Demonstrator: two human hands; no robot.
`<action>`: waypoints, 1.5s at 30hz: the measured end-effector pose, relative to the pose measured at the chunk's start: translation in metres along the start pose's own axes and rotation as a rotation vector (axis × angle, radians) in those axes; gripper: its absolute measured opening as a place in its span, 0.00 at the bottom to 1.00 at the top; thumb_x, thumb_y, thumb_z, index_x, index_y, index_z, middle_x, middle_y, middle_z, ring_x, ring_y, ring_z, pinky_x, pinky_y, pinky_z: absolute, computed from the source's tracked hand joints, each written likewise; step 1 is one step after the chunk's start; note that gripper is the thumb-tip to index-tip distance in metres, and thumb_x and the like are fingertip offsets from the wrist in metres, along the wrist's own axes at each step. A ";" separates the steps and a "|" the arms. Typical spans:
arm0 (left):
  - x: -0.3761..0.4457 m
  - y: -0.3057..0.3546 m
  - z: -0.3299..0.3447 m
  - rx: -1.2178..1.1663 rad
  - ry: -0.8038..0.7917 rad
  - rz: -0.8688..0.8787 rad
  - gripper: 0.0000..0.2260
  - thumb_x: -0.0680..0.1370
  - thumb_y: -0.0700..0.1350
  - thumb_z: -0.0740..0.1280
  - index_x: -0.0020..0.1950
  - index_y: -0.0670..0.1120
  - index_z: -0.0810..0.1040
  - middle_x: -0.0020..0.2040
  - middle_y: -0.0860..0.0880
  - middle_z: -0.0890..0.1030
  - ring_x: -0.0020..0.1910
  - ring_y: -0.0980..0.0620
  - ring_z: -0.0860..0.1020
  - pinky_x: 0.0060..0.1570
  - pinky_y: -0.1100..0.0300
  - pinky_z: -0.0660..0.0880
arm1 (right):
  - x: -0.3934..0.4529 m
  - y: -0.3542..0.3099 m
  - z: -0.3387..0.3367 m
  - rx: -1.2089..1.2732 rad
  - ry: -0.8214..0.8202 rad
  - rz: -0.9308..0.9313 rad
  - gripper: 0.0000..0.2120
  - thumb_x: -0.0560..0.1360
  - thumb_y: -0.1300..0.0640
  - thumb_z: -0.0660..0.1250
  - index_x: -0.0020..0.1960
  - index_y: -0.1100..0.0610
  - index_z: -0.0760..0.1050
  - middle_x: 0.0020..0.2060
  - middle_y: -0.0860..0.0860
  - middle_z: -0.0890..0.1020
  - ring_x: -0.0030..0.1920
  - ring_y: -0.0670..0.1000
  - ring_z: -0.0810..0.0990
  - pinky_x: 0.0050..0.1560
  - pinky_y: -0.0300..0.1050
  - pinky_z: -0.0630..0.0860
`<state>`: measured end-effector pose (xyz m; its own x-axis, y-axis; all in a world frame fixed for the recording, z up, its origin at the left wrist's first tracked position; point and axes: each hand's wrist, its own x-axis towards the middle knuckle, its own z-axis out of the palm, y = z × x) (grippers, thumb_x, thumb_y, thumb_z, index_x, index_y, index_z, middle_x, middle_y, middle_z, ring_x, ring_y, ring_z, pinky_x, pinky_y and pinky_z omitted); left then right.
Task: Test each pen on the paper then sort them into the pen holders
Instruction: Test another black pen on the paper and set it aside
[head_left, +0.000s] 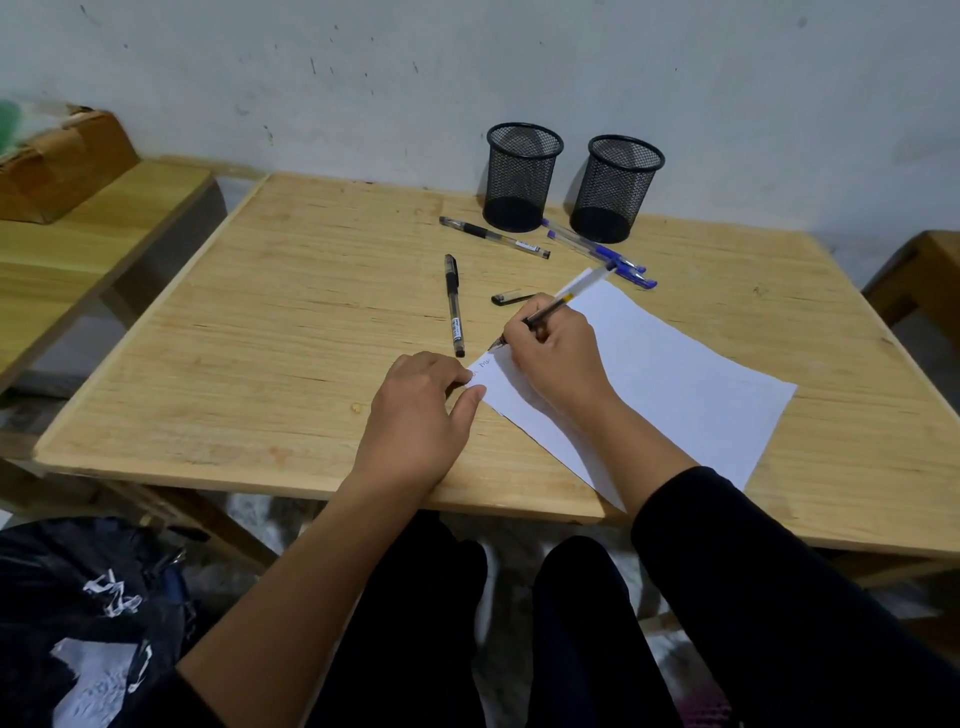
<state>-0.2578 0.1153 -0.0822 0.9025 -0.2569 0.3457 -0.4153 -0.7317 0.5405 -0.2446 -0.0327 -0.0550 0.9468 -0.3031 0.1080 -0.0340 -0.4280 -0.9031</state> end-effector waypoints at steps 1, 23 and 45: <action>0.001 0.000 -0.001 -0.007 -0.003 -0.004 0.09 0.75 0.48 0.67 0.51 0.45 0.81 0.49 0.48 0.81 0.52 0.49 0.75 0.47 0.68 0.60 | 0.002 0.000 -0.002 0.062 0.036 0.048 0.05 0.73 0.61 0.62 0.41 0.60 0.75 0.31 0.51 0.76 0.34 0.47 0.73 0.34 0.35 0.70; 0.122 0.034 0.025 -0.002 -0.165 -0.145 0.05 0.76 0.43 0.67 0.51 0.46 0.79 0.51 0.45 0.80 0.46 0.51 0.71 0.43 0.58 0.70 | 0.037 -0.006 -0.054 0.384 0.231 0.338 0.11 0.75 0.58 0.63 0.34 0.56 0.75 0.29 0.50 0.78 0.26 0.45 0.72 0.27 0.38 0.67; 0.097 0.049 -0.002 -0.475 -0.053 -0.089 0.07 0.76 0.35 0.64 0.44 0.46 0.77 0.38 0.43 0.81 0.39 0.51 0.82 0.43 0.68 0.75 | 0.031 -0.017 -0.051 0.505 0.036 0.068 0.08 0.75 0.64 0.66 0.37 0.57 0.74 0.23 0.47 0.74 0.23 0.44 0.68 0.26 0.33 0.63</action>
<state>-0.1906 0.0559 -0.0206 0.9362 -0.2477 0.2494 -0.3315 -0.3865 0.8607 -0.2314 -0.0783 -0.0148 0.9357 -0.3494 0.0479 0.0721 0.0564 -0.9958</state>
